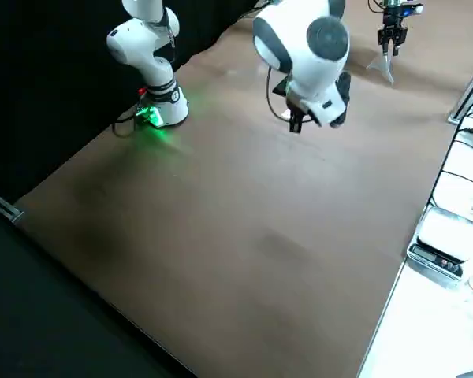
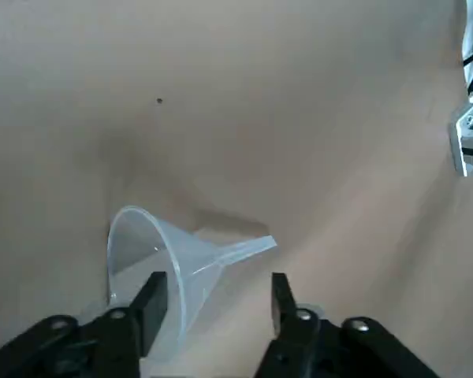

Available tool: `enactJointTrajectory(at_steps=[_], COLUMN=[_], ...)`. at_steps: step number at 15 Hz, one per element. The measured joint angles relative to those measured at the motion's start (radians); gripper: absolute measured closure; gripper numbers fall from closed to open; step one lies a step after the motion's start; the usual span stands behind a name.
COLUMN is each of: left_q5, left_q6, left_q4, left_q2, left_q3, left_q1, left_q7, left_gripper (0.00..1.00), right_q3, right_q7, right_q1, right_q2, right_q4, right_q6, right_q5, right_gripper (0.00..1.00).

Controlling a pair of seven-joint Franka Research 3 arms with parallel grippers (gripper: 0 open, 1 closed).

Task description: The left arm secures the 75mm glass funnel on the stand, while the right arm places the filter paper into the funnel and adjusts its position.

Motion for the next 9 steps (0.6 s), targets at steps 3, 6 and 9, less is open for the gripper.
enactJointTrajectory(at_steps=[3, 6, 9], left_q5=[0.0, 0.0, 0.0], left_q6=[0.0, 0.0, 0.0], left_q4=[0.004, 0.007, 0.008], left_q2=[0.0, 0.0, 0.0], left_q3=[0.0, 0.0, 0.0], left_q1=[0.001, 0.001, 0.001], left_q7=[-0.002, -0.002, -0.002], left_gripper=[0.47, 0.66, 0.7], right_q3=[0.001, 0.002, 0.0], right_q7=[0.094, 0.162, 0.183], right_q1=[0.061, 0.093, 0.093], right_q2=[-0.022, -0.049, -0.053], right_q4=[0.0, 0.0, 0.0], right_q6=[-0.009, -0.051, -0.055], right_q5=[-0.003, -0.006, -0.007], right_gripper=[0.99, 0.99, 0.99])
